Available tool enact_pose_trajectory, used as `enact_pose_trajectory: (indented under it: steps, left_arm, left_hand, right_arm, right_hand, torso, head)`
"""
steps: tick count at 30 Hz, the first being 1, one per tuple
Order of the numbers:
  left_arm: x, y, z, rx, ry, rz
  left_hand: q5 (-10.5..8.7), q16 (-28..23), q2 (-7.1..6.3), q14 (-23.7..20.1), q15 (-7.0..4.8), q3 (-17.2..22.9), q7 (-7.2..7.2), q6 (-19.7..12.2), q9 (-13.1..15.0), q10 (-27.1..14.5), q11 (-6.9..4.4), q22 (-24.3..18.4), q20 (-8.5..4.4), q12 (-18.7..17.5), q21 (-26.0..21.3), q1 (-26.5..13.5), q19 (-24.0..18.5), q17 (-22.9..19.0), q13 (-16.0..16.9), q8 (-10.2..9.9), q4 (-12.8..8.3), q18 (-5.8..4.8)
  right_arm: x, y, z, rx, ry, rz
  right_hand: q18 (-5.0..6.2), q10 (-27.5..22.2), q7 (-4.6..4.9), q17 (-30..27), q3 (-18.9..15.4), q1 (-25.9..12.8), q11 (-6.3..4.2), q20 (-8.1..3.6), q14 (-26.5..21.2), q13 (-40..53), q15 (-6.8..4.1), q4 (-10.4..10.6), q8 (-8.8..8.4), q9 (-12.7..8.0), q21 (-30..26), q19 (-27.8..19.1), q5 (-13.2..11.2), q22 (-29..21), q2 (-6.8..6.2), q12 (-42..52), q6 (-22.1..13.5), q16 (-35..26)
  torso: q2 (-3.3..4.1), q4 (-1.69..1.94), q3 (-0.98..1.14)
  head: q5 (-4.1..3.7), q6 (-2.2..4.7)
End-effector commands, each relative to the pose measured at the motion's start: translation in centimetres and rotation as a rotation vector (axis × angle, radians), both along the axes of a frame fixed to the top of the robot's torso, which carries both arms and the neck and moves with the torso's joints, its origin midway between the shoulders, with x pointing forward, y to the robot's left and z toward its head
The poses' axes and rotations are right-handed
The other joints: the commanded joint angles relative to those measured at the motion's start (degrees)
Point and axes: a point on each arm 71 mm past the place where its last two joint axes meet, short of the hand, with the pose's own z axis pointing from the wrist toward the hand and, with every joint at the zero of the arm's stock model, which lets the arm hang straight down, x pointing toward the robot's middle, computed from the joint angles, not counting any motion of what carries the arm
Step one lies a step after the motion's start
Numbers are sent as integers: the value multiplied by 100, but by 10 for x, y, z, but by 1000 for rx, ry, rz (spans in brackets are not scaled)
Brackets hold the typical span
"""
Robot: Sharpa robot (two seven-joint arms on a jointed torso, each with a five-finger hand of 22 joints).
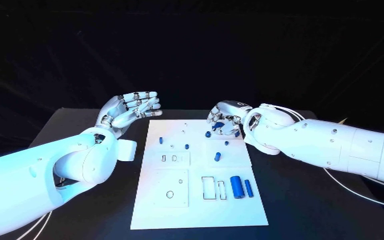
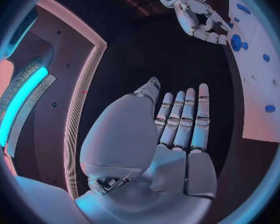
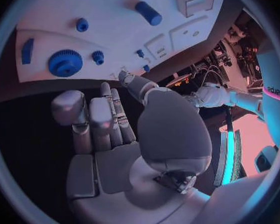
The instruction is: Assemble the parts on the task board
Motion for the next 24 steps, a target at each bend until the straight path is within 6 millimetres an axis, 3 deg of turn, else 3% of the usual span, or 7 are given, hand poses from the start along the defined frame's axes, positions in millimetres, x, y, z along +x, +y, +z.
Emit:
enact_pose_trajectory:
  steps: [1,7,15,24]
  left_arm:
    - [-3,-4,3,-3,-14,-35]
    - [-5,-6,4,-6,-13,-45]
    - [-7,-5,5,-8,-10,-51]
    - [-8,-3,5,-8,-9,-51]
  left_hand:
    - [25,-43,-63,-47,0,26,249,23,-6,37,21,10,9,-30,30,-4,24,10,-7,-6,15,58]
    - [25,-46,-68,-49,2,24,253,19,-8,35,23,11,9,-37,33,-10,26,12,-8,-9,19,58]
    - [25,-47,-69,-50,2,23,254,17,-9,34,24,11,9,-41,34,-16,26,14,-8,-11,23,58]
    - [24,-48,-70,-50,3,22,255,16,-9,33,25,11,10,-44,36,-19,27,15,-8,-12,25,58]
  right_arm:
    - [1,3,-1,-92,-29,0]
    - [2,6,-1,-133,-53,-19]
    - [4,6,-3,-196,-64,-44]
    - [6,5,-5,-233,-59,-54]
  right_hand:
    - [-150,-27,-23,460,6,-13,-19,5,187,19,26,70,-26,50,448,166,-44,619,-70,-4,41,436]
    - [-232,20,-43,876,32,-6,-24,13,235,47,26,119,-31,110,854,322,-48,1194,-91,3,24,832]
    - [-250,7,-66,953,36,-6,-33,15,238,57,23,134,-35,135,951,350,-39,1330,-117,-6,6,923]
    - [-281,-27,-76,1069,35,-3,-36,16,253,64,23,150,-34,161,1085,412,-40,1533,-125,-9,-4,1030]
  torso:
    - [95,62,-30]
    - [173,106,-62]
    - [231,152,-99]
    - [287,171,-96]
  head:
    - [-35,1]
    - [-77,10]
    - [-120,3]
    - [-125,12]
